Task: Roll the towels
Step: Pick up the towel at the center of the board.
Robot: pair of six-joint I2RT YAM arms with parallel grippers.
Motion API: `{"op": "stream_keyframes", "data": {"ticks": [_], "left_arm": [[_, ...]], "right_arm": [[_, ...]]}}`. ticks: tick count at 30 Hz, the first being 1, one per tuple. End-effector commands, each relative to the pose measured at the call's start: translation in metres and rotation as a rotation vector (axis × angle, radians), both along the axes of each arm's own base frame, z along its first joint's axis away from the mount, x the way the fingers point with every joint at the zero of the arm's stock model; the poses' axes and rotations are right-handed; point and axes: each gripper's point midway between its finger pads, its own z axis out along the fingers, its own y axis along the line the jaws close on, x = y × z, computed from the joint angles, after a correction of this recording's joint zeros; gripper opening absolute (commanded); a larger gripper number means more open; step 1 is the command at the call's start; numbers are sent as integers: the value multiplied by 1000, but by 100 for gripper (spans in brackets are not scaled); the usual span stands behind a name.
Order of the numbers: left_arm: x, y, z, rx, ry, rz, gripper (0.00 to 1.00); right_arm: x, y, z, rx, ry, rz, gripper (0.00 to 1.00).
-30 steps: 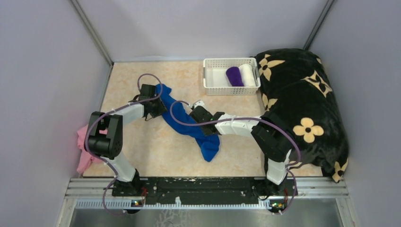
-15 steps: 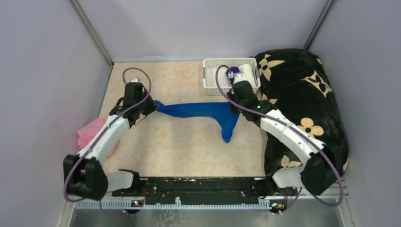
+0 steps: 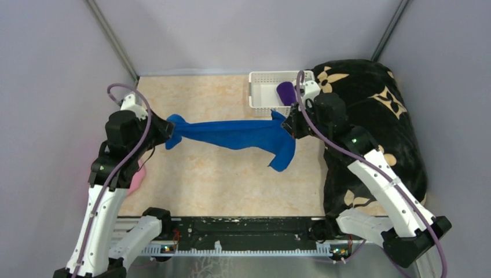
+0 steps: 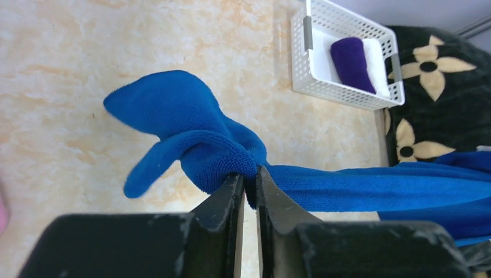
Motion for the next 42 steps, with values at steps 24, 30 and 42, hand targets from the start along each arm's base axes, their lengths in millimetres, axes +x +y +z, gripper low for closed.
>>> {"op": "stream_keyframes", "data": {"ticks": [24,30,42], "left_arm": [[57,5,-211,193,542,-76,63],[65,5,-244,247,712,-118,62],[85,12,-277,342,818,-141,48]], "right_arm": [[62,-80,-127,-221,189,-349,64],[70,-93,-127,-166,148,-385,72],[69,-88,-145,-153,163,-344,73]]}}
